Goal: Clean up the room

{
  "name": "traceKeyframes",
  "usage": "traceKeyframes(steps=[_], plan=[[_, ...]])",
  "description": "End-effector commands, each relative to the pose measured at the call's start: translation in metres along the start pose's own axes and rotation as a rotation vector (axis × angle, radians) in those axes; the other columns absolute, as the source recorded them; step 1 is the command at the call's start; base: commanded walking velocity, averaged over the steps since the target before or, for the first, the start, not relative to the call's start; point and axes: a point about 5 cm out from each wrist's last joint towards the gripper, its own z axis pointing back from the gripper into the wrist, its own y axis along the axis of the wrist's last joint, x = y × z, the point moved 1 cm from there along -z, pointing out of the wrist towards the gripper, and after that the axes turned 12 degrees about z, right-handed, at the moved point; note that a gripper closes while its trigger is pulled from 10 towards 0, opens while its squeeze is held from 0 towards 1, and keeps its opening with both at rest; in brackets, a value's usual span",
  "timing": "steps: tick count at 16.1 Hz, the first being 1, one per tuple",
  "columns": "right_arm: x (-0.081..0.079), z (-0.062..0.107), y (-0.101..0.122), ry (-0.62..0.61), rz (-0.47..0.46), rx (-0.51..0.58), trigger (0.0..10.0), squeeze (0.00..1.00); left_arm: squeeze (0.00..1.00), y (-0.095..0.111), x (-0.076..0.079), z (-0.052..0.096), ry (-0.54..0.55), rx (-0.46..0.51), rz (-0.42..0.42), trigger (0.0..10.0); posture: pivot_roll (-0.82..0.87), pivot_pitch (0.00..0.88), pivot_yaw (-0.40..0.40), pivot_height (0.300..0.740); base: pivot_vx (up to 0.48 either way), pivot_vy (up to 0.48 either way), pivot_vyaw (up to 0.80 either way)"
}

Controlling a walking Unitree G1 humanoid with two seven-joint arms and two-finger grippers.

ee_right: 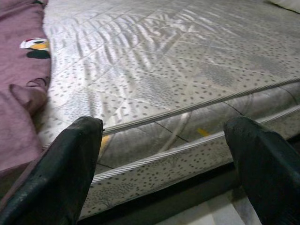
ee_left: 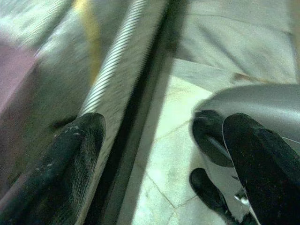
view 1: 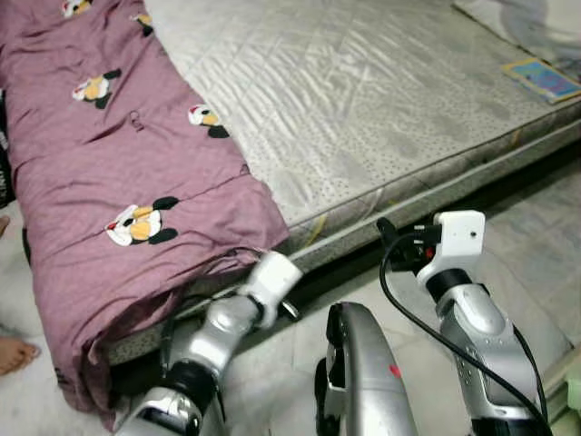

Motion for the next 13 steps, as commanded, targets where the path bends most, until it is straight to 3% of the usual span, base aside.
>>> traceKeyframes(steps=[1, 2, 4, 5, 6, 7, 8, 9, 10, 11, 12, 13], plan=[[0.003, 0.000, -0.003, -0.011, 0.001, -0.007, 10.0, 0.00, 0.00, -0.002, 0.003, 0.003, -0.038, -0.012, -0.066, 10.0, -0.11, 0.102, 0.002, 0.532, 0.000, 0.000, 0.00], [0.002, -0.002, -0.004, -0.012, 0.002, -0.003, 10.0, 0.00, 0.00, 0.005, 0.004, 0.005, -0.047, 0.022, -0.123, 10.0, -0.11, 0.097, 0.004, 0.532, 0.000, 0.000, 0.00], [0.001, -0.002, -0.005, -0.012, 0.002, 0.004, 10.0, 0.00, 0.00, 0.036, -0.010, 0.010, 0.069, 0.194, -0.118, 10.0, -0.10, 0.093, 0.008, 0.532, 0.000, 0.000, 0.00], [0.000, -0.001, -0.005, -0.012, 0.001, 0.007, 10.0, 0.00, 0.00, 0.055, -0.025, 0.018, 0.187, 0.310, -0.123, 10.0, -0.10, 0.093, 0.011, 0.532, 0.000, 0.000, 0.00], [0.000, -0.001, -0.005, -0.014, -0.007, 0.010, 10.0, 0.00, 0.00, 0.067, -0.042, 0.026, 0.314, 0.387, -0.076, 10.0, -0.09, 0.094, 0.011, 0.532, 0.000, 0.000, 0.00], [-0.001, 0.001, -0.006, -0.013, -0.011, 0.011, 10.0, 0.00, 0.00, 0.070, -0.058, 0.034, 0.419, 0.417, -0.026, 10.0, -0.09, 0.096, 0.012, 0.532, 0.000, 0.000, 0.00], [-0.002, 0.002, -0.006, -0.010, -0.015, 0.010, 10.0, 0.00, 0.00, 0.068, -0.067, 0.038, 0.477, 0.419, 0.012, 10.0, -0.09, 0.100, 0.010, 0.532, 0.000, 0.000, 0.00], [-0.004, 0.005, -0.007, -0.002, -0.024, 0.007, 10.0, 0.00, 0.00, 0.059, -0.086, 0.047, 0.588, 0.392, 0.112, 10.0, -0.10, 0.109, 0.010, 0.532, 0.000, 0.000, 0.00], [-0.008, 0.016, -0.009, 0.026, -0.045, -0.013, 10.0, 0.00, 0.00, 0.040, -0.115, 0.062, 0.740, 0.328, 0.251, 10.0, -0.12, 0.135, 0.009, 0.532, 0.000, 0.000, 0.00], [-0.009, 0.020, -0.009, 0.031, -0.050, -0.020, 10.0, 0.00, 0.00, 0.036, -0.120, 0.065, 0.761, 0.310, 0.270, 10.0, -0.13, 0.146, 0.008, 0.532, 0.000, 0.000, 0.00], [-0.008, 0.032, -0.010, 0.036, -0.068, -0.046, 10.0, 0.00, 0.00, 0.024, -0.140, 0.075, 0.851, 0.241, 0.323, 10.0, -0.15, 0.168, 0.009, 0.532, 0.000, 0.000, 0.00], [-0.006, 0.039, -0.011, 0.040, -0.061, -0.058, 10.0, 0.00, 0.00, 0.016, -0.148, 0.079, 0.895, 0.197, 0.366, 10.0, -0.17, 0.187, 0.010, 0.532, 0.000, 0.000, 0.00]])
